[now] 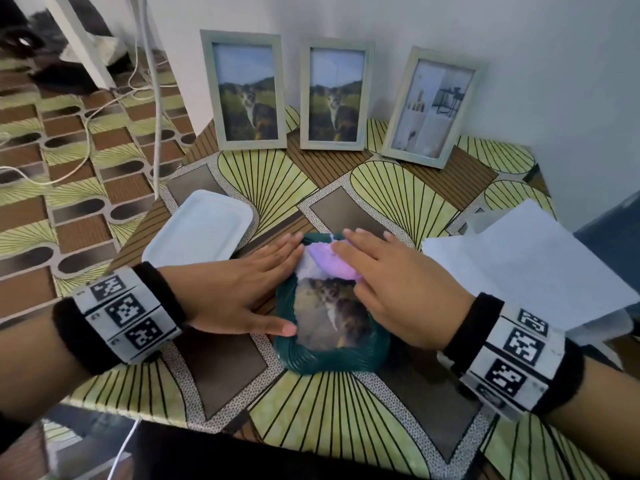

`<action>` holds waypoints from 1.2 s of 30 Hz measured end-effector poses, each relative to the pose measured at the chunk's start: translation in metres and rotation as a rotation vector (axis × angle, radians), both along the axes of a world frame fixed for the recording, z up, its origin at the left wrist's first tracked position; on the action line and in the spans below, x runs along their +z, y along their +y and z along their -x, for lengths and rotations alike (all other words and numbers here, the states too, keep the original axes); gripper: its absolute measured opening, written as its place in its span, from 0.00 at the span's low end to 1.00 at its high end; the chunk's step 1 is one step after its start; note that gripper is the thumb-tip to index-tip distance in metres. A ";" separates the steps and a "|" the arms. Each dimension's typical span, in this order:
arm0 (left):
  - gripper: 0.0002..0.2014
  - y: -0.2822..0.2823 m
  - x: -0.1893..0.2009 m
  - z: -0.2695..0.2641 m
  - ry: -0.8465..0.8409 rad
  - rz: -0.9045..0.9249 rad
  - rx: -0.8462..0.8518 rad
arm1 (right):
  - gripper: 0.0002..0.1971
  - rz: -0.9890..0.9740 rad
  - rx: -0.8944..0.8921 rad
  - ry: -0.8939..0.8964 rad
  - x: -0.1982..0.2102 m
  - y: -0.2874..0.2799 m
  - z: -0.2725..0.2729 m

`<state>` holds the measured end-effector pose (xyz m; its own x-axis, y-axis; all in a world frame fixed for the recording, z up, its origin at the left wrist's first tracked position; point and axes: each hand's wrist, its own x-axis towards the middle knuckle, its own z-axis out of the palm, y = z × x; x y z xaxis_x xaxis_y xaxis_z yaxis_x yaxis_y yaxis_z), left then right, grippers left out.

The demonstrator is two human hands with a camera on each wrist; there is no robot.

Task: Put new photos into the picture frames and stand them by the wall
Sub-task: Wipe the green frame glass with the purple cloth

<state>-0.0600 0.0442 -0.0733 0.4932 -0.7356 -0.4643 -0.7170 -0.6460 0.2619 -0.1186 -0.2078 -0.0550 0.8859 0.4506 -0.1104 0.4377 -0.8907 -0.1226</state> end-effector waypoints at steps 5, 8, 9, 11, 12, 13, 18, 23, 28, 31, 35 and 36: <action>0.56 0.000 -0.002 0.000 -0.023 0.026 -0.004 | 0.31 0.076 0.113 0.095 -0.020 0.000 0.003; 0.56 0.001 -0.004 -0.001 -0.039 0.036 -0.012 | 0.32 0.043 0.136 0.113 -0.028 0.001 0.002; 0.56 0.001 -0.004 -0.002 -0.041 0.035 -0.016 | 0.33 0.046 0.142 0.116 -0.030 0.001 0.000; 0.56 0.002 -0.004 -0.003 -0.040 0.026 -0.030 | 0.32 0.083 0.160 0.118 -0.034 0.003 -0.004; 0.56 0.002 -0.004 -0.003 -0.041 0.022 -0.037 | 0.31 0.098 0.165 0.123 -0.037 0.005 -0.006; 0.56 0.002 -0.005 -0.004 -0.043 0.020 -0.044 | 0.31 0.109 0.166 0.132 -0.039 0.007 -0.008; 0.56 0.002 -0.006 -0.004 -0.051 0.025 -0.056 | 0.36 0.137 0.122 0.191 -0.045 0.024 -0.023; 0.57 0.004 -0.008 -0.006 -0.036 0.042 -0.047 | 0.32 0.224 0.093 0.220 -0.039 0.036 -0.024; 0.57 0.003 -0.008 -0.005 -0.055 0.048 -0.043 | 0.32 0.194 0.083 0.215 -0.022 0.039 -0.022; 0.57 0.002 -0.005 -0.003 -0.064 0.055 -0.039 | 0.30 0.158 0.081 0.143 -0.014 0.035 -0.019; 0.57 0.002 -0.004 -0.005 -0.088 0.043 -0.020 | 0.33 0.130 0.117 0.191 -0.009 0.019 -0.014; 0.56 0.003 -0.004 -0.007 -0.093 0.025 -0.020 | 0.34 0.137 0.120 0.205 -0.010 0.015 -0.012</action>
